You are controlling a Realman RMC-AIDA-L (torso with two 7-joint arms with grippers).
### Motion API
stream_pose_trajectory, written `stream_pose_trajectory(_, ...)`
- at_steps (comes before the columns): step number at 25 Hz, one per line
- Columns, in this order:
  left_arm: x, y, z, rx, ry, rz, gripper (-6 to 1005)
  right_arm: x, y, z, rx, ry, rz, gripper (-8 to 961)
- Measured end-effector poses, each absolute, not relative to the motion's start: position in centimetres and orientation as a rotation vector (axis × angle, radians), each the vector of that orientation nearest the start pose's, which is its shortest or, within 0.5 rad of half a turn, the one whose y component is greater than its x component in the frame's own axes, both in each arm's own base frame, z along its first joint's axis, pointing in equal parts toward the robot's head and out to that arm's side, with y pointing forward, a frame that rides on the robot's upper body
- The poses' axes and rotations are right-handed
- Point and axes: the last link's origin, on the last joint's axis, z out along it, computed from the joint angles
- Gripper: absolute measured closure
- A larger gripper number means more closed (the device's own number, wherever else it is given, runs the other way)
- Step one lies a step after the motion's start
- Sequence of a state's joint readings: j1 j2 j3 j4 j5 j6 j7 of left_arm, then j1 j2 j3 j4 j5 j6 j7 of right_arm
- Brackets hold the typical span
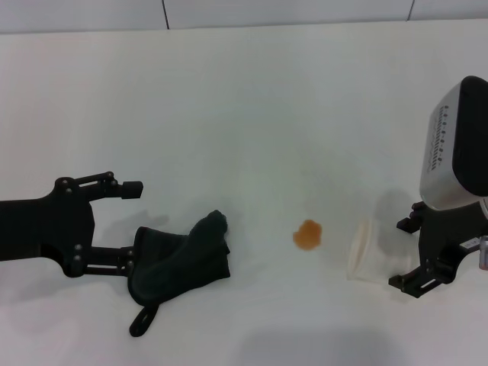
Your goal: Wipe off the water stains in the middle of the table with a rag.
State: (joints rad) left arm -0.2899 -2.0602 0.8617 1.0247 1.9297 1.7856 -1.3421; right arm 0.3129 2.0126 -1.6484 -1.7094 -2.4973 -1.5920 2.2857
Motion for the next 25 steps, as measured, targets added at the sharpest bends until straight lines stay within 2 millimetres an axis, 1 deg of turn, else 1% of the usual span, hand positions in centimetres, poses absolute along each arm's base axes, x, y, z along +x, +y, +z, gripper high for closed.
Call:
stream_pose_trajectory(21,-27.19,27.11,4.16,-2.868,-0.309,-0.577,122,19.02,28.58,-0.02,-2.805,0.379,-0.611,115)
stream_pose_trajectory(25,-27.21,27.15,4.17,-2.865,-0.309,-0.575,122,19.17,28.63,0.03,-2.798,0.386,-0.620,164)
